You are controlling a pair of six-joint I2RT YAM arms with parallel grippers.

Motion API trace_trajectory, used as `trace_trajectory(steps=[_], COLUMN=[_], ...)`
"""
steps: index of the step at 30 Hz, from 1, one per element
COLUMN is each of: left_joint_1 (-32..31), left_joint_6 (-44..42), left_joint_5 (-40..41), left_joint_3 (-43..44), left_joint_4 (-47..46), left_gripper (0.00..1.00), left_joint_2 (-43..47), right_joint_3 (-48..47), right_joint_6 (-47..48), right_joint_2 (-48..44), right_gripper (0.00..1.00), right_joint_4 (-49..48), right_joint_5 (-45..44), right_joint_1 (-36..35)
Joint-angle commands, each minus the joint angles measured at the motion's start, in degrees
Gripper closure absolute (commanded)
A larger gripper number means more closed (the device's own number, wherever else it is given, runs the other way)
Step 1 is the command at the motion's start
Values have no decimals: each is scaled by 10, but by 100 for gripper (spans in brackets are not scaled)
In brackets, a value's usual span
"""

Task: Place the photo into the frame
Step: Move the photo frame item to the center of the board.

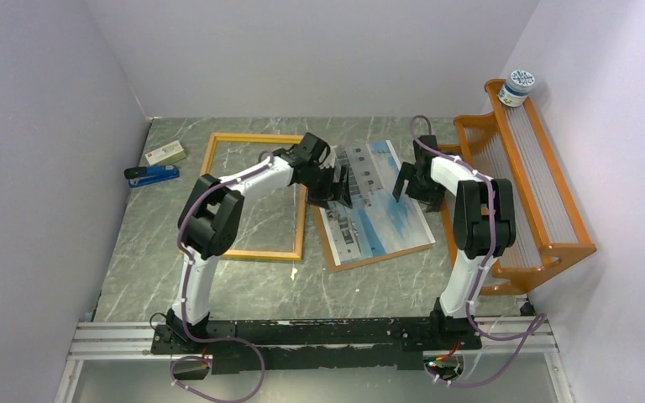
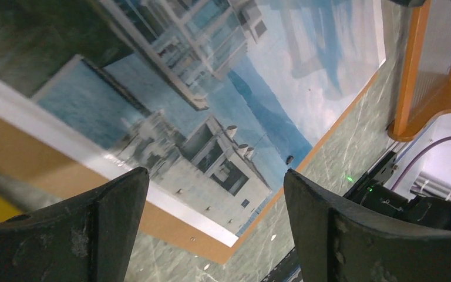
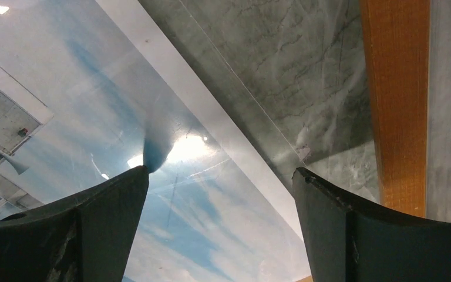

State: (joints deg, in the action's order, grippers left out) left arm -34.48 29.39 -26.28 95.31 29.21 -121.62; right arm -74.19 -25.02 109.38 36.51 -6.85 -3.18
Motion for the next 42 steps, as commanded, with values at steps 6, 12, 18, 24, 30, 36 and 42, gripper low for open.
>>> trace_trajectory(steps=[6,12,18,24,30,36,42], left_joint_1=[-16,-16,-16,-16,-14,-10,-5], left_joint_6=[-19,-20,-10,-15,-32,-42,-42], left_joint_5=[61,129,142,158,195,185,186], left_joint_3=[50,111,111,122,138,131,132], left_joint_4=[26,121,146,171,191,176,175], left_gripper=[11,11,10,10,10,11,11], left_joint_2=[-56,-113,-128,-145,-161,-163,-164], right_joint_3=[10,21,45,101,84,63,74], right_joint_6=[52,69,71,57,61,60,55], right_joint_2=[-4,3,-7,-64,-116,-141,-158], right_gripper=[7,8,8,6,5,6,9], right_joint_4=[-77,-90,-72,-94,-76,-53,-38], right_joint_5=[2,7,99,211,258,317,325], right_joint_1=[12,13,21,30,49,53,53])
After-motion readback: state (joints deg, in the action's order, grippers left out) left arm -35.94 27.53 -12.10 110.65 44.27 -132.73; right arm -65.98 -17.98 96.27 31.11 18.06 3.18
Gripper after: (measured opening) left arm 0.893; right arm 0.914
